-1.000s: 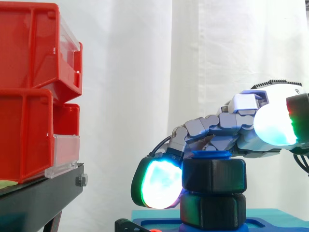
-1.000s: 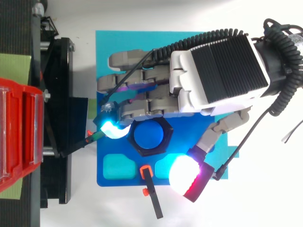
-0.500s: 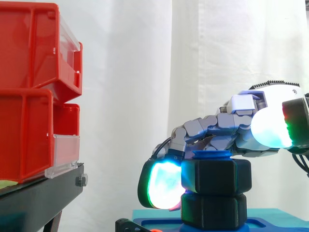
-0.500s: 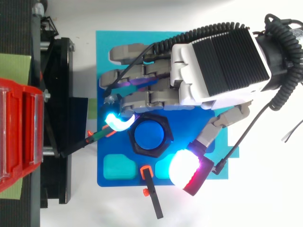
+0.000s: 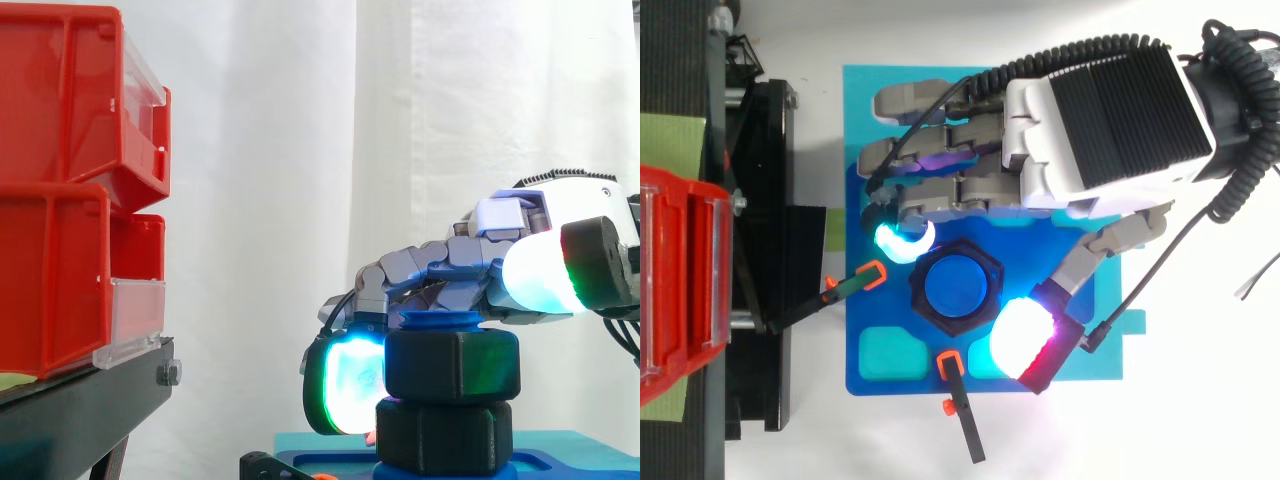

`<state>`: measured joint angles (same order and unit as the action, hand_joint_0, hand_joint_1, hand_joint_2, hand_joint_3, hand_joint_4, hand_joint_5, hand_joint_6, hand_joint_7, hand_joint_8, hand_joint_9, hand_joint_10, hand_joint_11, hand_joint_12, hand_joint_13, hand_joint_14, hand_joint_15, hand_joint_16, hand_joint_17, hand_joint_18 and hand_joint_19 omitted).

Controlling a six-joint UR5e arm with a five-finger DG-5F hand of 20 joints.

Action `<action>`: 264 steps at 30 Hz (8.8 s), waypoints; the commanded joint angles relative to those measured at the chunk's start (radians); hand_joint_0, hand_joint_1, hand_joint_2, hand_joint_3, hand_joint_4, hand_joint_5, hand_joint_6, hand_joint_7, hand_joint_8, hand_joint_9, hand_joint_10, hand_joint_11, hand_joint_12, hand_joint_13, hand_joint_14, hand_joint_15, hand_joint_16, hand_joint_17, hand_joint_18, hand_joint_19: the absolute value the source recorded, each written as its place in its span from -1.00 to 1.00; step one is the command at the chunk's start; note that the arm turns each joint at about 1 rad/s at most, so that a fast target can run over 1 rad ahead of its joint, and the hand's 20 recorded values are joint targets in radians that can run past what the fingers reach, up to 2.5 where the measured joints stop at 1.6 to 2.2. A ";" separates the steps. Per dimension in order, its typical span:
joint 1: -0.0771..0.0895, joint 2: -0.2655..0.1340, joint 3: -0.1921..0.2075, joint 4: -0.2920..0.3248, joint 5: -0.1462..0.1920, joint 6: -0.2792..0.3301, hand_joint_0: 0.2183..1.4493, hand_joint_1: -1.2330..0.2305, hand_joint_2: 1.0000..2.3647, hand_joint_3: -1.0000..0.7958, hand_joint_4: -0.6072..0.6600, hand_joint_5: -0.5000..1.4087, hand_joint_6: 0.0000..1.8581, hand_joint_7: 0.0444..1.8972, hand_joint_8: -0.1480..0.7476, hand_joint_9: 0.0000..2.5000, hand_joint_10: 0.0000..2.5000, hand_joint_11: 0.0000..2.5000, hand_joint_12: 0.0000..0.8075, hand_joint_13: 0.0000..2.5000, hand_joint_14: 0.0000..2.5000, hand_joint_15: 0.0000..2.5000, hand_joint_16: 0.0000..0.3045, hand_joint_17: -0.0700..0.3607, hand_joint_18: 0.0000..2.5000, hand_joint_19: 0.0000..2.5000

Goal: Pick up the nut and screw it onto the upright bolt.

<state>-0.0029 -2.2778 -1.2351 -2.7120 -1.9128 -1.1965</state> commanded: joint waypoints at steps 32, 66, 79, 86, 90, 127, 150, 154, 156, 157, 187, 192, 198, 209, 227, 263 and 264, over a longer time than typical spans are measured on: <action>-0.020 0.000 -0.001 0.001 -0.003 -0.005 -0.53 0.29 -1.00 -0.44 -0.01 -0.38 -0.46 0.49 -0.36 0.11 -1.00 -1.00 -0.68 -0.42 -1.00 -1.00 -0.94 -0.58 -0.66 -1.00; -0.039 0.000 0.000 0.031 -0.003 -0.002 -0.66 0.57 -1.00 -0.44 0.29 -0.62 -0.46 -0.34 -0.14 -0.28 -1.00 -1.00 -0.28 -0.63 -1.00 -1.00 -0.75 -0.28 -0.88 -1.00; -0.025 0.000 0.000 0.040 -0.005 -0.002 -0.66 0.62 -1.00 -0.44 0.19 -0.59 -0.46 -0.35 -0.21 -0.56 -1.00 -1.00 -0.22 -0.82 -1.00 -1.00 -0.72 -0.23 -1.00 -1.00; -0.009 0.000 0.000 0.037 -0.002 -0.003 -0.64 0.62 -1.00 -0.44 0.23 -0.55 -0.46 -0.19 -0.18 -0.55 -1.00 -1.00 -0.23 -0.83 -1.00 -1.00 -0.73 -0.24 -1.00 -1.00; -0.003 0.000 0.000 0.037 -0.002 -0.002 -0.64 0.61 -1.00 -0.44 0.29 -0.55 -0.46 -0.10 -0.15 -0.54 -1.00 -1.00 -0.22 -0.82 -1.00 -1.00 -0.73 -0.25 -1.00 -1.00; -0.016 0.000 0.000 0.035 -0.002 -0.003 -0.58 0.40 -1.00 -0.44 0.27 -0.49 -0.46 0.39 -0.08 -0.41 -1.00 -1.00 -0.26 -0.72 -1.00 -1.00 -0.78 -0.32 -0.99 -1.00; -0.019 0.000 0.000 0.034 -0.002 -0.003 -0.58 0.48 -1.00 -0.44 0.13 -0.41 -0.46 0.51 -0.12 -0.18 -1.00 -1.00 -0.34 -0.59 -1.00 -1.00 -0.82 -0.38 -0.85 -1.00; -0.020 0.000 0.002 0.034 -0.002 -0.003 -0.57 0.47 -1.00 -0.44 0.08 -0.40 -0.46 0.50 -0.18 -0.11 -1.00 -1.00 -0.38 -0.55 -1.00 -1.00 -0.83 -0.40 -0.81 -1.00; -0.020 0.000 0.000 0.034 -0.002 -0.003 -0.57 0.46 -1.00 -0.44 0.08 -0.40 -0.46 0.50 -0.23 -0.08 -1.00 -1.00 -0.41 -0.53 -1.00 -1.00 -0.84 -0.42 -0.78 -1.00; -0.020 0.000 0.000 0.034 -0.002 -0.003 -0.57 0.44 -1.00 -0.44 0.06 -0.39 -0.46 0.51 -0.27 -0.03 -1.00 -1.00 -0.45 -0.50 -1.00 -1.00 -0.85 -0.44 -0.75 -1.00; -0.028 0.000 0.002 0.038 -0.003 -0.002 -0.60 0.47 -1.00 -0.44 0.34 -0.53 -0.46 0.10 -0.11 -0.06 -1.00 -0.96 -0.36 -0.52 -1.00 -1.00 -0.79 -0.34 -0.75 -1.00; -0.031 0.001 0.002 0.037 -0.003 -0.002 -0.62 0.48 -1.00 -0.44 0.31 -0.61 -0.46 -0.19 -0.11 -0.28 -1.00 -1.00 -0.28 -0.62 -1.00 -1.00 -0.75 -0.28 -0.84 -1.00; -0.042 0.001 0.002 0.034 -0.003 -0.002 -0.64 0.52 -1.00 -0.44 0.15 -0.69 -0.46 -0.38 -0.18 -0.55 -1.00 -1.00 -0.23 -0.77 -1.00 -1.00 -0.72 -0.23 -1.00 -1.00; -0.029 0.000 0.003 0.040 -0.005 -0.003 -0.66 0.70 -1.00 -0.44 -0.09 -0.72 -0.46 -0.47 -0.43 -1.00 -1.00 -1.00 -0.20 -1.00 -1.00 -1.00 -0.67 -0.15 -1.00 -1.00; 0.001 0.000 0.002 0.040 0.003 0.000 -0.66 0.74 -1.00 -0.44 0.21 -0.61 -0.46 0.05 -0.28 -1.00 -1.00 -1.00 -0.18 -1.00 -1.00 -1.00 -0.68 -0.16 -1.00 -1.00; -0.031 0.000 0.002 0.023 -0.002 -0.002 -0.59 0.49 -1.00 -0.44 0.19 -0.46 -0.46 0.51 -0.13 -0.51 -1.00 -1.00 -0.26 -0.82 -1.00 -1.00 -0.77 -0.31 -1.00 -1.00; -0.031 0.000 0.002 0.023 -0.002 -0.002 -0.59 0.48 -1.00 -0.44 0.18 -0.45 -0.46 0.51 -0.14 -0.50 -1.00 -1.00 -0.27 -0.82 -1.00 -1.00 -0.77 -0.31 -1.00 -1.00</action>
<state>-0.0332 -2.2779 -1.2331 -2.6891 -1.9144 -1.1980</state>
